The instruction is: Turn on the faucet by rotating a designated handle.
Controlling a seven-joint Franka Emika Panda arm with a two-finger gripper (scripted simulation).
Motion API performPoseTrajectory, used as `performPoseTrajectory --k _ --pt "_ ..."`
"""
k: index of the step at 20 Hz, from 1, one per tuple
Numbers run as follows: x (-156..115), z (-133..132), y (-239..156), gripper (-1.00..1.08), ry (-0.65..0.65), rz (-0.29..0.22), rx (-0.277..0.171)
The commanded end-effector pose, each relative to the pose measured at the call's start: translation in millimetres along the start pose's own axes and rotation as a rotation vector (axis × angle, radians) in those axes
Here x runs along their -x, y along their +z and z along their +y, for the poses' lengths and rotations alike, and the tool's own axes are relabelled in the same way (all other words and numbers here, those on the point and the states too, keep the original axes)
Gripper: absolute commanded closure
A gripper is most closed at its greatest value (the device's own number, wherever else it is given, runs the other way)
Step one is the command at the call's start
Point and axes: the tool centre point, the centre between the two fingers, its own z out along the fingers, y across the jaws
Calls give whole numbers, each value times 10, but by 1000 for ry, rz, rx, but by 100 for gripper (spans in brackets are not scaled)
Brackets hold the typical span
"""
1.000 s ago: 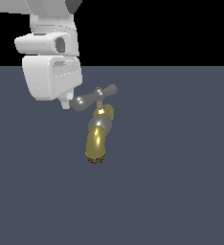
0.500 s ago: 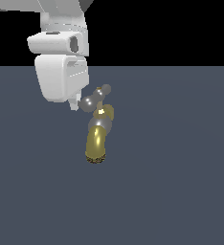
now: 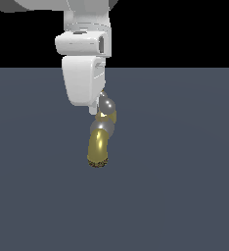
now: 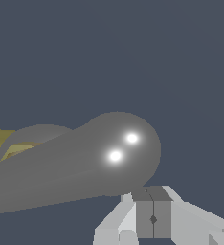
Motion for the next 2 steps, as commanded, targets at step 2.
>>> performPoseTrajectory --k 2 --pt "-311 -5 3 108 42 1 1"
